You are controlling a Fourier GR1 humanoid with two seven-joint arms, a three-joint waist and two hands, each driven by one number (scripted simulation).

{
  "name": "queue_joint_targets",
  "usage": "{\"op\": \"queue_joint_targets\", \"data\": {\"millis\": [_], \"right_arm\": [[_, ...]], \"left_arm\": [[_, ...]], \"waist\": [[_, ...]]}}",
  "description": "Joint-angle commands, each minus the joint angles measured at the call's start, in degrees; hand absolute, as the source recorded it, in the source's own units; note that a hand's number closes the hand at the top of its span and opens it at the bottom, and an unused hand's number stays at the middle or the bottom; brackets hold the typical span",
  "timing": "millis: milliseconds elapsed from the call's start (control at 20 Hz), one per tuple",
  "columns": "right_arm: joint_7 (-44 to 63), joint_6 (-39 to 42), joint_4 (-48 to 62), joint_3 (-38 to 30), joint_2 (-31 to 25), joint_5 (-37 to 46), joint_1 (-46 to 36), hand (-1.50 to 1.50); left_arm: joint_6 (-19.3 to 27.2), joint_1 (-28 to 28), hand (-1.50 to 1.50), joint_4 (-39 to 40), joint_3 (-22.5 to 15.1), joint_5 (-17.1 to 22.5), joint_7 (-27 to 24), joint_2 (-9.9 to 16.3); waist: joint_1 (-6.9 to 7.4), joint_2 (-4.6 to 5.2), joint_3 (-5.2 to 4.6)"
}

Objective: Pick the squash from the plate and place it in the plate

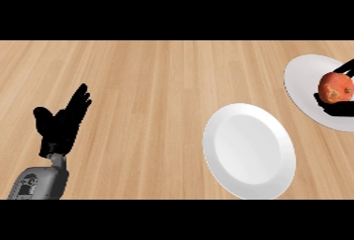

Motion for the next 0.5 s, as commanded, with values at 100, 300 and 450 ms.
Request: {"op": "queue_joint_targets", "data": {"millis": [100,300,450], "right_arm": [[-10.19,-6.02,22.34,-3.66,-7.09,0.83,-7.00,1.50],[-14.44,-7.30,34.85,-1.98,-11.55,4.88,-10.28,1.50],[-16.55,-4.51,42.07,-0.80,-13.63,5.91,-12.64,1.50]], "left_arm": [[-1.88,0.06,0.00,-1.75,1.90,1.25,0.87,1.72],[1.25,-1.28,0.00,-0.95,-0.45,-1.60,1.84,-1.05],[0.43,-1.11,0.00,0.91,0.14,-1.03,-0.27,-1.33]], "waist": [[0.71,0.15,0.05],[1.27,0.47,0.12],[1.37,0.56,0.12]]}}
